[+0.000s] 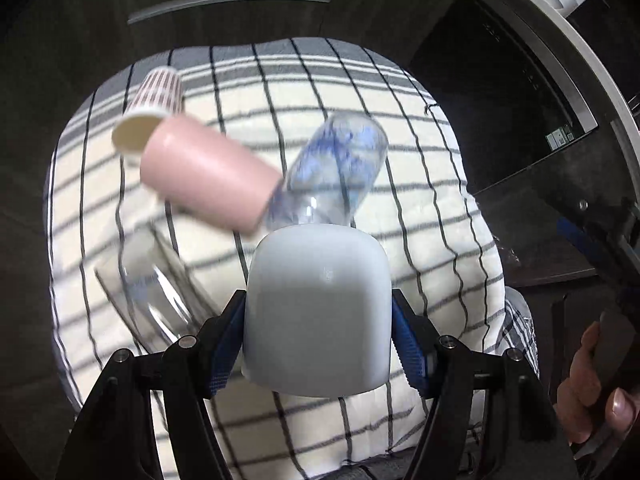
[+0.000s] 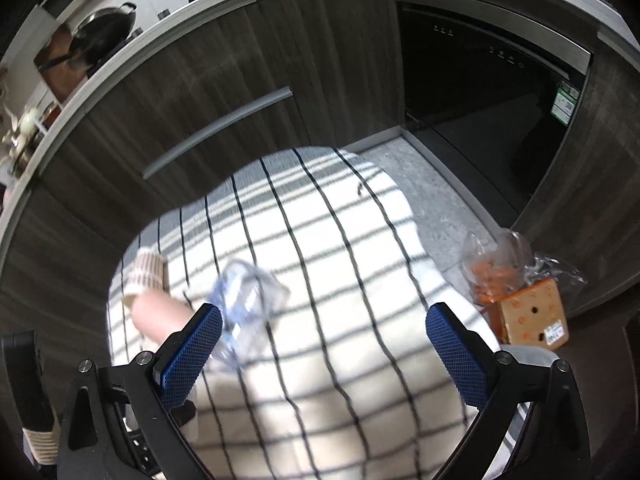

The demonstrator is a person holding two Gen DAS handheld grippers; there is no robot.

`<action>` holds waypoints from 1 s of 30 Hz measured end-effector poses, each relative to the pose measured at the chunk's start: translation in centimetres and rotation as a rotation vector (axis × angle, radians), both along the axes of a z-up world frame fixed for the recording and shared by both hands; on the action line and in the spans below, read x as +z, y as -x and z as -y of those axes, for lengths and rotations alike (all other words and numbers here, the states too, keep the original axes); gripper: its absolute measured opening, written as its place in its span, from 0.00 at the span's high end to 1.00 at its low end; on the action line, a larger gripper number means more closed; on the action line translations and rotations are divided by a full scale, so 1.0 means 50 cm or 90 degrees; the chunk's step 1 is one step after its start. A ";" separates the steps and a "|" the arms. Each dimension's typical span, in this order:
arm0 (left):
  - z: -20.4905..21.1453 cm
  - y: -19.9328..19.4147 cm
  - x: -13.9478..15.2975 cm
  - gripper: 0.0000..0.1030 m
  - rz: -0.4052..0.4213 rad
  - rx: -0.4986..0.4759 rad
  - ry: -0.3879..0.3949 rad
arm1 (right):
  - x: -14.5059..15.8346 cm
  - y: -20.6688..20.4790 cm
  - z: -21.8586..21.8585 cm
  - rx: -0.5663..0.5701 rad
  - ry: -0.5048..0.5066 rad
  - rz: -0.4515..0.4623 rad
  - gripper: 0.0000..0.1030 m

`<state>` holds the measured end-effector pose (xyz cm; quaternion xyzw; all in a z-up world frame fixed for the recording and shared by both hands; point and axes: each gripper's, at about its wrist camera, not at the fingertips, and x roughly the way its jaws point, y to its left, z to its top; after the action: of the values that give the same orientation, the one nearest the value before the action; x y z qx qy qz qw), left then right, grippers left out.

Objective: Flip cup upside down
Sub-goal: 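Lift the white cup with the left gripper and rotate it, then lower the white cup upright onto the cloth and open the left gripper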

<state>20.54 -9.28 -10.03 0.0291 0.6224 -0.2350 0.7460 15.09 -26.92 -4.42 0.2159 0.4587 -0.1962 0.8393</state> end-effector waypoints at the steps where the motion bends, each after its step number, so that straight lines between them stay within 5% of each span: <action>1: 0.001 0.010 -0.007 0.35 0.000 0.003 0.003 | -0.004 0.013 -0.003 0.003 0.004 -0.006 0.01; 19: -0.003 0.133 -0.124 0.35 -0.045 0.049 0.025 | -0.099 0.158 -0.024 0.029 0.028 -0.115 0.01; 30: 0.011 0.121 -0.128 0.35 -0.020 0.031 0.026 | -0.088 0.165 -0.028 0.028 0.035 -0.107 0.01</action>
<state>14.50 -9.82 -16.42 -0.0049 0.6295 -0.2299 0.7422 6.87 -25.51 -8.85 0.1654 0.5264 -0.2078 0.8077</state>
